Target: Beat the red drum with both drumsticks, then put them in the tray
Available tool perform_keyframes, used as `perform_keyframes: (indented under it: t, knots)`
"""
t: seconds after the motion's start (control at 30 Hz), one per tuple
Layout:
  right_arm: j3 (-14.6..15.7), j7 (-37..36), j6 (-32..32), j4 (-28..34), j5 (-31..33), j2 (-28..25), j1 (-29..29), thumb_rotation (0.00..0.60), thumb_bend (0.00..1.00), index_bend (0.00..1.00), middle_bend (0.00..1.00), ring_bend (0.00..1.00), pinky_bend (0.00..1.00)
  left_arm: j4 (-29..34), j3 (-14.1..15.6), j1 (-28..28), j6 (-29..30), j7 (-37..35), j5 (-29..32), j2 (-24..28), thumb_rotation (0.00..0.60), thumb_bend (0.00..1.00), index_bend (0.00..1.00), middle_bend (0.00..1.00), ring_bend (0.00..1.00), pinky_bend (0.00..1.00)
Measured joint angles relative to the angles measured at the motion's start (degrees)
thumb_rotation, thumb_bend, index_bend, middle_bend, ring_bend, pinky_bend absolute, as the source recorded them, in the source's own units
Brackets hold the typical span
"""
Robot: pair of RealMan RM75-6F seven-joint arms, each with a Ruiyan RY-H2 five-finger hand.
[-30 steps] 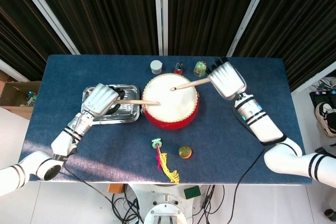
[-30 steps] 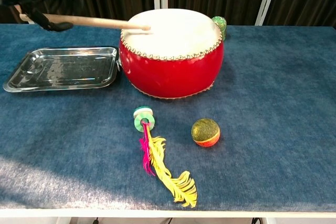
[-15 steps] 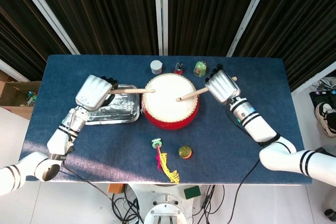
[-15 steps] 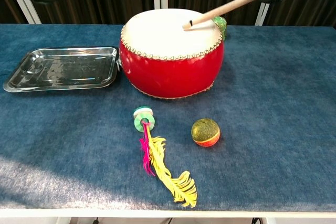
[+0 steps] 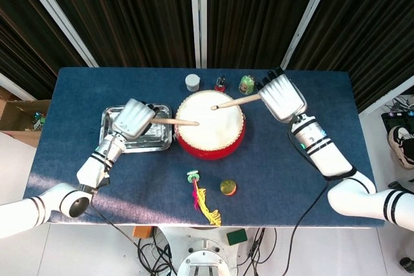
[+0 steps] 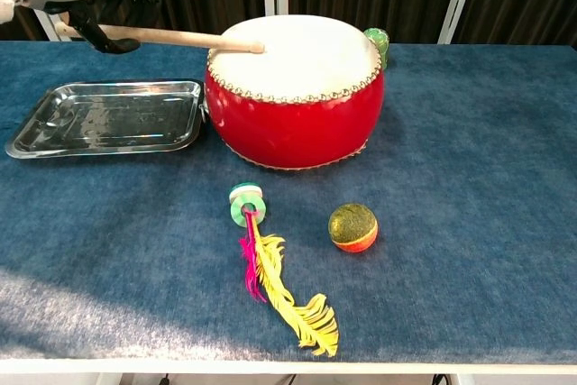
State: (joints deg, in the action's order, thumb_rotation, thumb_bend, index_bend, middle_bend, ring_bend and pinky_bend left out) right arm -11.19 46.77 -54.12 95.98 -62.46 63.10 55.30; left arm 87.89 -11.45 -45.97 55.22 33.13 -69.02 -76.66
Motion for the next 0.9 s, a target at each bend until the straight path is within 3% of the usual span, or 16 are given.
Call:
perform_keyframes:
  t: [0.33,0.47,0.7,0.9]
  knots:
    - [5.50,8.37,5.97,-9.10,3.39,8.69,3.35,0.600,0.82,0.70,0.62,0.36,0.34,7.85,0.18,2.78,6.58,-0.94,-3.74,6.32,0.600,0.61,0.68,0.67,0.63,0.75]
    - [4.43,5.74,3.61,-7.84,2.59,7.80,2.93,0.600,0.82,0.70,0.62,0.36,0.34,6.32,0.91,1.87,4.50,-0.11,-3.03,4.41,0.600,0.61,0.68,0.66,0.63,0.75]
    - [1.55,-2.15,-1.57,-1.65,-1.02,1.45,0.52,0.600,0.82,0.70,0.62,0.36,0.34,0.99,1.54,-0.77,0.31,1.94,0.95,-0.78,0.600,0.61,0.68,0.66,0.63,0.76]
    - [2.53,-1.43,0.69,-3.23,-1.16,2.21,0.65,0.600,0.82,0.70,0.62,0.36,0.34,2.73,1.21,0.29,3.50,0.58,0.51,0.84,0.600,0.61,0.68,0.66,0.63,0.76]
